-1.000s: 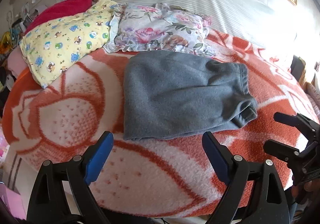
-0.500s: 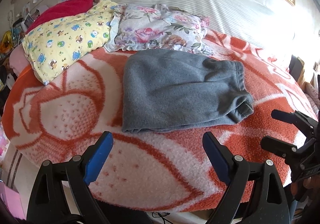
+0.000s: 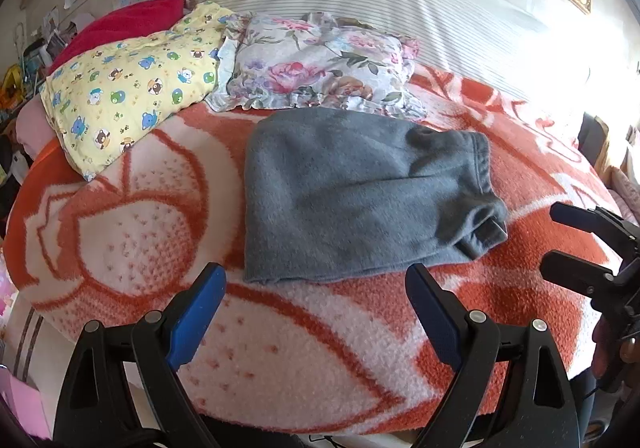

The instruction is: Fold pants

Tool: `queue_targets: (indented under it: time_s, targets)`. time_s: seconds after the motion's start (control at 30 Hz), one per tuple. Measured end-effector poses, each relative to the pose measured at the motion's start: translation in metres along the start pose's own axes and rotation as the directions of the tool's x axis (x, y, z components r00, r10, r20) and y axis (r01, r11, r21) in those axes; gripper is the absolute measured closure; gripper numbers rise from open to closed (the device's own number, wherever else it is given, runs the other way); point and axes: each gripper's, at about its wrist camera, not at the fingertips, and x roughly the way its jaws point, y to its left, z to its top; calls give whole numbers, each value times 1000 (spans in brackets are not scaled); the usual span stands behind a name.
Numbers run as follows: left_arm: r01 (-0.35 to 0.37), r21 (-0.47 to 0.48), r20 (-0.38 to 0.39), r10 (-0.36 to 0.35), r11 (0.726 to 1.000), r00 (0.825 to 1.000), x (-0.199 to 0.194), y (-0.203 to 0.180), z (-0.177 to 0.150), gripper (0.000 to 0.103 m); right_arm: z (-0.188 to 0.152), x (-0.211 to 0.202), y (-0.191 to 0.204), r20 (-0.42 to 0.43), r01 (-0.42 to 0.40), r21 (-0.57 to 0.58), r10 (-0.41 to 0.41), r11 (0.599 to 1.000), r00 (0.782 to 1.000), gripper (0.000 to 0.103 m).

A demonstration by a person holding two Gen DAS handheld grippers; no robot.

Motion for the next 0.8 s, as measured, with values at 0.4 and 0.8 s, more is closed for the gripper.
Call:
queue_targets:
  time_s: [0.4,0.8]
  targets:
    - [-16,-6,-17,16,1000,1000,14,5,11,11,15,10,0,-13,-9,-34,9,999,1000,1]
    - [-6,-35,-38,5,999,999,41,18,25,11,29,36,2,-49,-23,-72,20,997,999,1]
